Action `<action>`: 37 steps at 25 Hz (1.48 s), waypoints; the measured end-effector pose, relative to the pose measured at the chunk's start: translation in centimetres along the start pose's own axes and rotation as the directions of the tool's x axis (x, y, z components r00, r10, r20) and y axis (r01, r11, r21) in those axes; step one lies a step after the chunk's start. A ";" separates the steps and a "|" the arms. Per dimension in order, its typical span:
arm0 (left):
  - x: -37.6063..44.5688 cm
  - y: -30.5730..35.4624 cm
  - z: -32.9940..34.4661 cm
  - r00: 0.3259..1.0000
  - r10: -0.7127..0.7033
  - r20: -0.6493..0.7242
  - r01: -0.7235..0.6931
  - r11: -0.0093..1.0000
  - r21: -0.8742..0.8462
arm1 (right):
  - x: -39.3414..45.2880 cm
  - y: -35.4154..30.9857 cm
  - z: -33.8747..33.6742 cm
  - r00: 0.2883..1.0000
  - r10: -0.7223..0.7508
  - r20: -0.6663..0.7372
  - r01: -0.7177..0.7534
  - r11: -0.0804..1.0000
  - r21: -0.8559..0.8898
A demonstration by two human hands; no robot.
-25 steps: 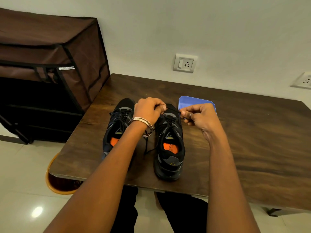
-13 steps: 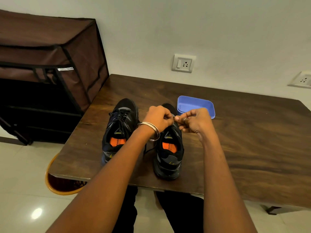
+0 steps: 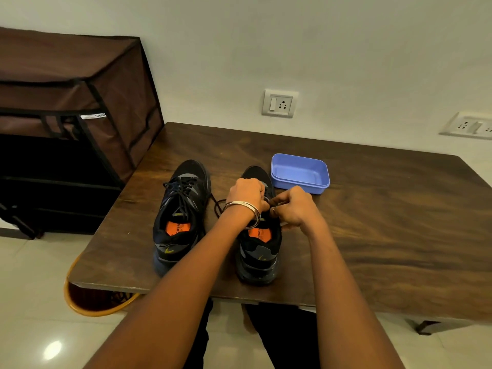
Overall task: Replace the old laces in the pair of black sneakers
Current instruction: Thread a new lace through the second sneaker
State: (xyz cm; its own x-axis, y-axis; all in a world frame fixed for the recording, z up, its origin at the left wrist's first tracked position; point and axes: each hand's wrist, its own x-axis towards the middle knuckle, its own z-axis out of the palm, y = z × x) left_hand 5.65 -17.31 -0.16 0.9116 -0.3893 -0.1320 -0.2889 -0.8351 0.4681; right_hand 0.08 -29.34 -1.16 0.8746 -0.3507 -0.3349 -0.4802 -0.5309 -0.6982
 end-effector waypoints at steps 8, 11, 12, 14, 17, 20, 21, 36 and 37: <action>0.1 -0.3 0.8 0.999 -0.018 -0.030 0.017 0.998 -0.058 | -0.1 0.2 0.2 1.000 0.026 0.016 -0.027 0.990 0.140; 0.3 -0.8 1.6 0.995 -0.075 -0.062 0.063 0.981 -0.181 | 0.1 0.3 0.2 0.999 0.034 0.030 -0.038 0.988 0.148; 0.4 -1.0 1.8 0.995 -0.078 -0.062 0.064 0.975 -0.211 | 0.2 0.3 0.2 0.999 0.033 0.032 -0.037 0.988 0.153; 0.4 -1.2 1.8 0.995 -0.088 -0.056 0.070 0.962 -0.264 | 0.3 0.4 0.1 0.999 0.026 0.038 -0.032 0.986 0.166; 0.4 -1.4 2.2 0.992 -0.125 -0.016 0.112 0.930 -0.350 | 0.2 0.5 -0.2 0.996 0.029 0.088 -0.045 0.982 0.185; 0.2 -1.3 2.4 0.983 -0.181 0.020 0.172 0.885 -0.432 | 0.0 0.6 -0.3 0.991 0.048 0.124 -0.073 0.977 0.202; 0.3 -1.4 2.5 0.981 -0.192 0.032 0.185 0.874 -0.449 | -0.1 0.5 -0.4 0.991 0.056 0.123 -0.083 0.971 0.223; 0.6 -3.3 -0.4 0.986 0.100 0.131 -0.114 0.988 0.104 | 0.7 -0.8 -0.7 0.948 0.141 -0.286 -0.001 0.898 0.441; 0.5 -3.3 -0.5 0.985 0.110 0.129 -0.129 0.981 0.144 | 0.2 -1.0 -1.4 0.932 0.178 -0.315 0.041 0.814 0.580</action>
State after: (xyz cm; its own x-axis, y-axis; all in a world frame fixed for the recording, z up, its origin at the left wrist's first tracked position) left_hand 7.23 -14.54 -1.32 0.8287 -0.5260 -0.1913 -0.4428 -0.8251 0.3508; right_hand 0.64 -30.01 0.33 0.7091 -0.6641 -0.2370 -0.3160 0.0012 -0.9488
